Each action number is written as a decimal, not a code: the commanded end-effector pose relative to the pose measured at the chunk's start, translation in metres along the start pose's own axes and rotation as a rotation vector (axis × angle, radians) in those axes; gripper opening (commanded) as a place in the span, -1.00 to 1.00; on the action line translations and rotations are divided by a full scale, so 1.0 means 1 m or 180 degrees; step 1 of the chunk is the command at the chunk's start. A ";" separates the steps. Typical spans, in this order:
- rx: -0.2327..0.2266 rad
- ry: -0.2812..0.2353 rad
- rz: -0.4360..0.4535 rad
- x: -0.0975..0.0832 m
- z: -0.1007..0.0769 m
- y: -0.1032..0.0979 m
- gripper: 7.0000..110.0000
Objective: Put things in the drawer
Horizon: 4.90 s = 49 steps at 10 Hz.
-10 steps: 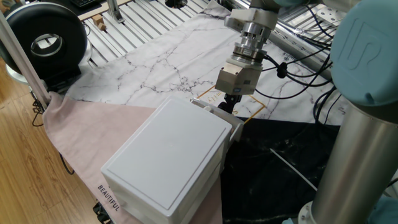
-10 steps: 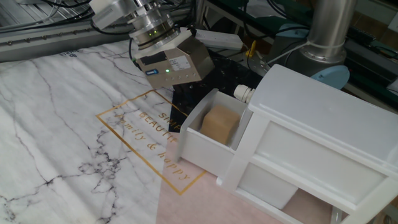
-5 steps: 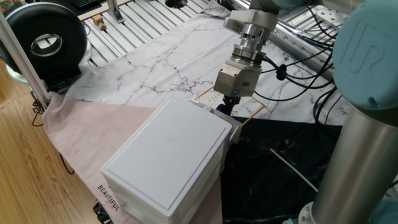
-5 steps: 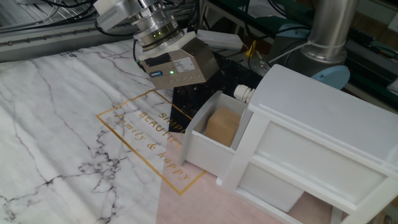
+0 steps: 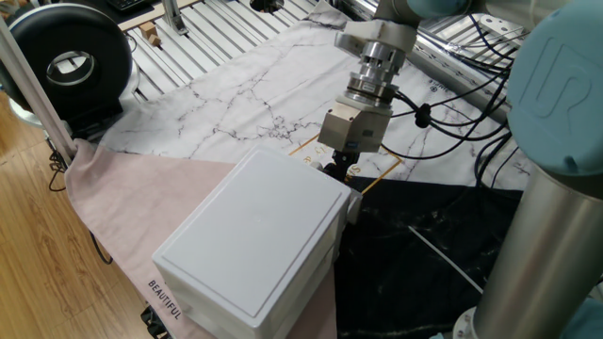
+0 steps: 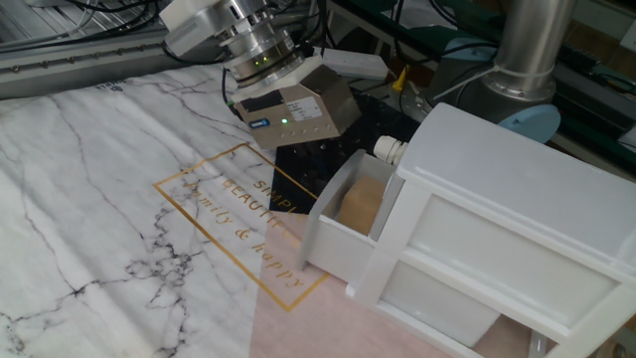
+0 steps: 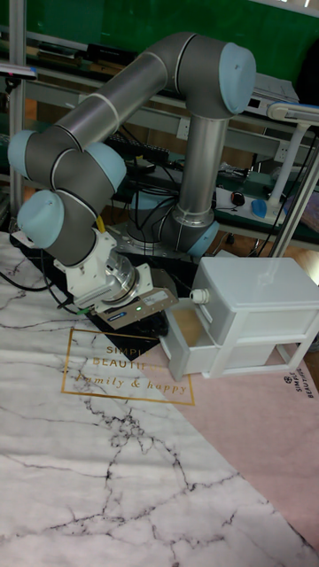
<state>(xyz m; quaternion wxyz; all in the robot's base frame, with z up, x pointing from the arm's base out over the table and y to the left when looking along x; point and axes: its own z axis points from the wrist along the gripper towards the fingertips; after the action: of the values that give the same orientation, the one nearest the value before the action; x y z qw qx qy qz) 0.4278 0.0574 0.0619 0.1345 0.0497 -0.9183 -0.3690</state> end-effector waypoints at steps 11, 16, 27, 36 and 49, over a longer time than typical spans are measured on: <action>-0.0274 -0.0067 0.0087 -0.012 0.004 0.034 -1.00; 0.0646 0.0018 0.0055 -0.018 -0.053 -0.033 -1.00; 0.0379 -0.0232 0.0065 -0.061 -0.019 -0.019 -1.00; 0.0711 -0.0088 0.0144 -0.044 -0.005 -0.040 -1.00; 0.0721 0.0059 0.0392 -0.026 0.004 -0.011 -1.00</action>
<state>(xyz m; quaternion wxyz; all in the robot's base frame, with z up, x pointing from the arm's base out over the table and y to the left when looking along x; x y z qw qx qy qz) 0.4495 0.0480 0.0396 0.1607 0.0167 -0.9574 -0.2393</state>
